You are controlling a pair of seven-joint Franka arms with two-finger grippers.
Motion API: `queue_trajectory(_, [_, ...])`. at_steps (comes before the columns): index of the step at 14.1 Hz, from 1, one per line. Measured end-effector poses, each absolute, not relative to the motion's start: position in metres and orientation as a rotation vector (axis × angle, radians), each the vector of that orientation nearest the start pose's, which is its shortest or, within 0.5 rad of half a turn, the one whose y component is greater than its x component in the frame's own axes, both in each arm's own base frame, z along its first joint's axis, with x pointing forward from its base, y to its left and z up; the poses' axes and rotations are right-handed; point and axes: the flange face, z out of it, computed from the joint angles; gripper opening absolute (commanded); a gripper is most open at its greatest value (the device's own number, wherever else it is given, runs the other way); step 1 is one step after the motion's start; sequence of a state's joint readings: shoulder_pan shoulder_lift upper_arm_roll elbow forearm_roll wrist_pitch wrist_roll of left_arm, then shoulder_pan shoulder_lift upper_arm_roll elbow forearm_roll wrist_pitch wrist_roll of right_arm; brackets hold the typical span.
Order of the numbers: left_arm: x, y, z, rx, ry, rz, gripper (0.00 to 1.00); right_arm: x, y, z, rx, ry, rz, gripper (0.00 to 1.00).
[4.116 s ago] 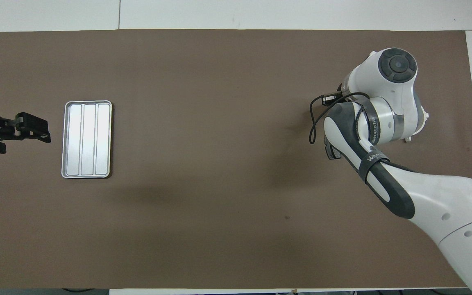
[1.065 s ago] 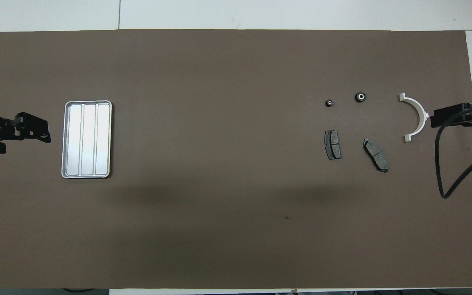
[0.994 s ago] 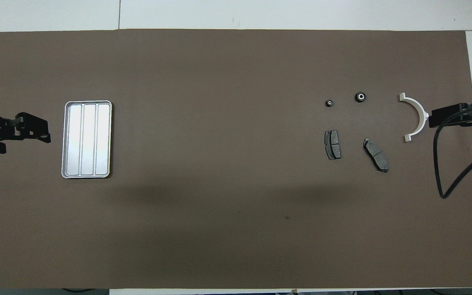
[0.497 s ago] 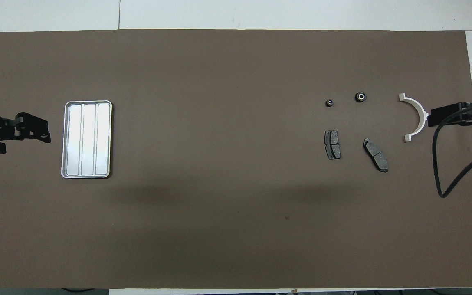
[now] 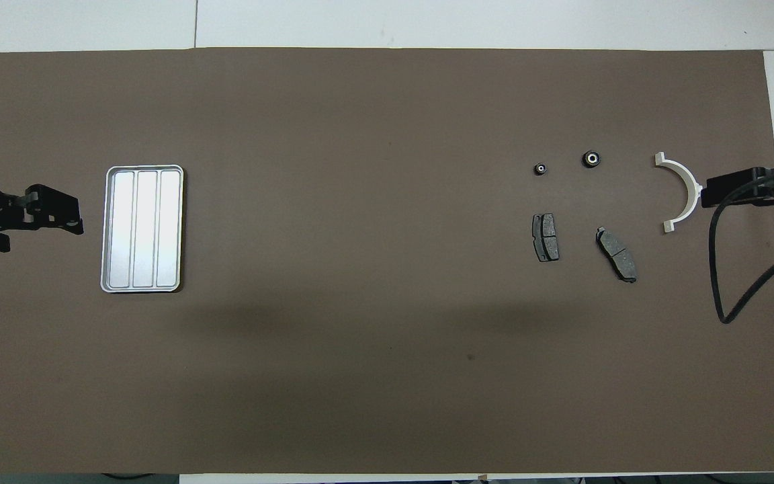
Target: Place bearing gear from tray to pile
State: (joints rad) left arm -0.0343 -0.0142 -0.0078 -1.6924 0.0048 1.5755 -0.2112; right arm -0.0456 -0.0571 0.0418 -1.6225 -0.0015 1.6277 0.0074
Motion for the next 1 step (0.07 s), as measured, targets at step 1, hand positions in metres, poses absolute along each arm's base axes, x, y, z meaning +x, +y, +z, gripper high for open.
queue_trajectory(1, [0.5447,-0.0224,0.5756,-3.109,-0.263,0.158,1.0,0.5424,-0.0015,0.6362,-3.144,0.016,-0.097,1.0])
